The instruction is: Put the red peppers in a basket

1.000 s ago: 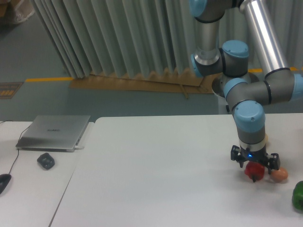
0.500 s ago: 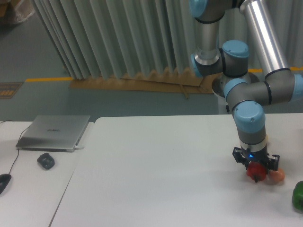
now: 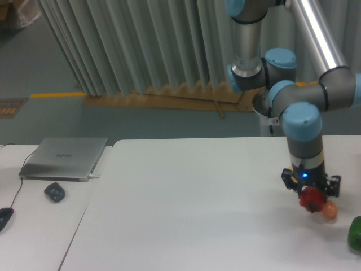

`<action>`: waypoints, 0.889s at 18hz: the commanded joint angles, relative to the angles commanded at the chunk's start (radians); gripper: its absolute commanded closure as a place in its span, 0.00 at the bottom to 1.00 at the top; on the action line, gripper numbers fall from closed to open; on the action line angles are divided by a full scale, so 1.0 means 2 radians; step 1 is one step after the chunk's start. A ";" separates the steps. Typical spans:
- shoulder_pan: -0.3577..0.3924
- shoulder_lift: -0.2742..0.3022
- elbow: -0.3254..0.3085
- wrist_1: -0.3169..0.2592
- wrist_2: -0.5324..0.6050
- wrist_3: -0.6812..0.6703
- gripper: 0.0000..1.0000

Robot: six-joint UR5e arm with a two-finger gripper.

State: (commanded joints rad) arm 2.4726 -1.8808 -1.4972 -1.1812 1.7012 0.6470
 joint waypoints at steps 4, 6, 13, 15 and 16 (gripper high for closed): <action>0.077 0.012 0.005 0.005 -0.008 0.059 0.53; 0.110 0.009 0.004 0.020 -0.012 0.089 0.53; 0.179 -0.021 0.012 0.064 -0.015 0.146 0.53; 0.199 -0.029 0.015 0.069 -0.021 0.160 0.53; 0.206 -0.034 0.015 0.071 -0.020 0.174 0.52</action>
State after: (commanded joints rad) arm 2.8853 -1.9481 -1.4680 -1.0401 1.6613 0.9953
